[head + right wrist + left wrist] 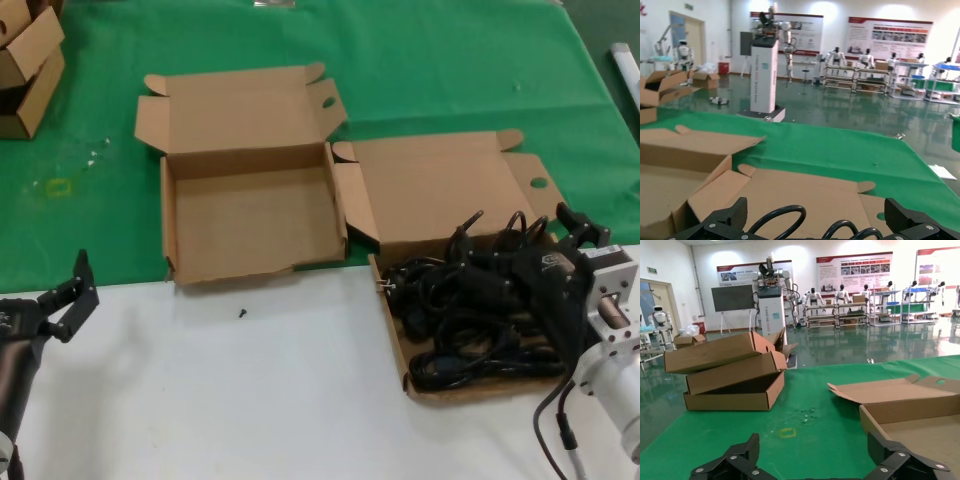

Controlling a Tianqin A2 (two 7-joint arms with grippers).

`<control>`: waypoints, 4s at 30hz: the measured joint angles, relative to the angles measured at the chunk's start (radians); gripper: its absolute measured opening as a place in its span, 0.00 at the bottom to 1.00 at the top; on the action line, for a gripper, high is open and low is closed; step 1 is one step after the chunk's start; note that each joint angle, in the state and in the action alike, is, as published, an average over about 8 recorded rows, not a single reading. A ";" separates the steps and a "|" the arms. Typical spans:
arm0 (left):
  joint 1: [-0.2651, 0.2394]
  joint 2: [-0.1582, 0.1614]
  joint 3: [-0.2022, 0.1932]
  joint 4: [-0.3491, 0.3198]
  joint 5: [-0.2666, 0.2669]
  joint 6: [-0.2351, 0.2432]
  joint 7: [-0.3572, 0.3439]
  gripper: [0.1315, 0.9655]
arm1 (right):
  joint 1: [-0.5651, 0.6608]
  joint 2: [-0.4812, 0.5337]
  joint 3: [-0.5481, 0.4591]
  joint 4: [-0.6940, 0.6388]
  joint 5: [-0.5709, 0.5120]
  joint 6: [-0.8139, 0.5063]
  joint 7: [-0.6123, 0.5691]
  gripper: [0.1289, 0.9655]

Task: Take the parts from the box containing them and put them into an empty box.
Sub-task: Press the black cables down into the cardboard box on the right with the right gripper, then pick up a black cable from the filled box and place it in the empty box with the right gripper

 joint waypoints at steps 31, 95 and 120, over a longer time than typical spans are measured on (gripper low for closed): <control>0.000 0.000 0.000 0.000 0.000 0.000 0.000 0.13 | 0.422 0.630 -0.212 -0.048 -0.128 -0.791 -0.157 1.00; 0.000 0.000 0.000 0.000 0.000 0.000 0.000 0.01 | 0.833 0.379 -0.402 -0.517 -0.366 -1.048 -0.679 0.46; 0.000 0.000 0.000 0.000 0.000 0.000 -0.001 0.01 | 0.835 0.384 -0.403 -0.534 -0.377 -1.052 -0.639 0.06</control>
